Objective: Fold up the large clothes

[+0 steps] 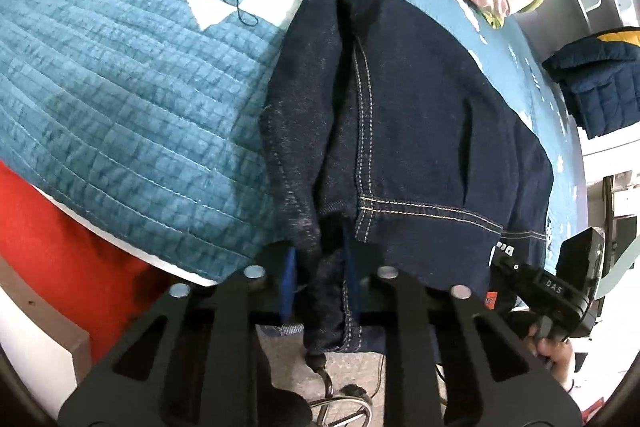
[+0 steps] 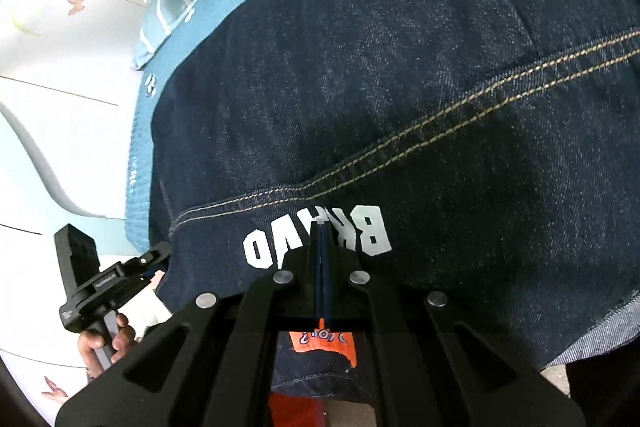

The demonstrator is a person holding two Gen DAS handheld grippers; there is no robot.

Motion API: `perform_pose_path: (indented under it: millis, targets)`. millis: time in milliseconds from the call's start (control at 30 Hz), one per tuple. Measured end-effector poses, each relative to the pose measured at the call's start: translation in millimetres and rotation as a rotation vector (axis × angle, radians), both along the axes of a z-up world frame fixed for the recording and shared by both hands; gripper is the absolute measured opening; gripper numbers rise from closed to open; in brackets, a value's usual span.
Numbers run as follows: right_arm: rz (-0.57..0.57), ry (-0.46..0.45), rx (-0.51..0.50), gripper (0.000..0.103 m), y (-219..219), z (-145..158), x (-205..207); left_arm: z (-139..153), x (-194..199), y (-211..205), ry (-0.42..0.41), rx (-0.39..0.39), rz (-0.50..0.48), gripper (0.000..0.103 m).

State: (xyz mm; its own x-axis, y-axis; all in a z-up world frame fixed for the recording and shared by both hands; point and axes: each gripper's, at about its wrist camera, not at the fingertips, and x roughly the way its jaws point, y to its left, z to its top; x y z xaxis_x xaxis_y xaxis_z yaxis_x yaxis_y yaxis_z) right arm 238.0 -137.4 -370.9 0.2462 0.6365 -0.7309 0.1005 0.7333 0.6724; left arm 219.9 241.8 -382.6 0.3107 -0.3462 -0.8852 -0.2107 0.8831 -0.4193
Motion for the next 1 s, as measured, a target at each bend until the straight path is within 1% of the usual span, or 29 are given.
perform_pose_path:
  millis: [67, 100, 133, 200, 267, 300, 333, 400, 467, 567, 633, 767, 867, 933, 1000]
  targets:
    - [-0.015, -0.011, 0.024, 0.004, -1.6, 2.5, -3.1, 9.8, -4.1, -3.2, -0.035, 0.006, 0.002, 0.007]
    - [-0.021, -0.016, 0.016, 0.007, -3.8, 4.1, -5.7, 17.2, -6.9, -4.1, -0.061, 0.015, -0.001, 0.006]
    - [-0.022, -0.05, 0.01, 0.01, -1.7, 12.7, -11.6, 27.4, -10.0, -7.3, -0.095, 0.02, -0.006, 0.006]
    - [-0.001, -0.118, 0.015, 0.014, 6.7, 29.0, -20.4, 47.1, -13.8, -13.2, -0.155, 0.006, -0.015, 0.005]
    - [0.023, -0.183, 0.027, 0.021, 16.4, 45.7, -29.0, 63.4, -13.7, -20.9, -0.189, -0.004, -0.024, 0.005]
    - [0.048, -0.228, 0.031, 0.03, 25.6, 58.1, -34.3, 72.3, -13.6, -28.5, -0.209, -0.007, -0.038, 0.005]
    - [0.063, -0.256, 0.033, 0.041, 31.3, 65.6, -37.6, 77.6, -14.2, -34.1, -0.22, -0.006, -0.051, 0.005]
    - [0.114, -0.344, 0.037, 0.048, 48.3, 86.8, -46.0, 86.1, -11.9, -49.9, -0.232, -0.005, -0.078, 0.005]
    - [0.166, -0.396, 0.027, 0.055, 59.4, 100.7, -51.0, 91.7, -10.3, -62.3, -0.241, -0.001, -0.093, 0.005]
    - [0.23, -0.448, 0.012, 0.058, 77.6, 113.3, -56.9, 98.2, -8.8, -74.0, -0.245, -0.018, -0.106, 0.005]
    - [0.252, -0.447, 0.017, 0.058, 93.4, 114.1, -55.4, 102.4, -9.6, -81.3, -0.251, -0.007, -0.118, 0.005]
    - [0.275, -0.453, 0.028, 0.059, 105.6, 112.3, -57.7, 107.5, -13.2, -83.1, -0.248, -0.013, -0.128, 0.005]
    - [0.321, -0.464, -0.003, 0.059, 122.7, 114.3, -55.7, 110.3, -13.8, -84.2, -0.25, -0.031, -0.137, 0.005]
    - [0.327, -0.465, -0.006, 0.059, 130.9, 111.7, -52.6, 113.4, -14.0, -86.1, -0.253, -0.046, -0.139, 0.005]
    - [0.315, -0.47, -0.02, 0.059, 138.3, 110.3, -49.2, 115.5, -14.0, -90.0, -0.256, -0.039, -0.15, 0.005]
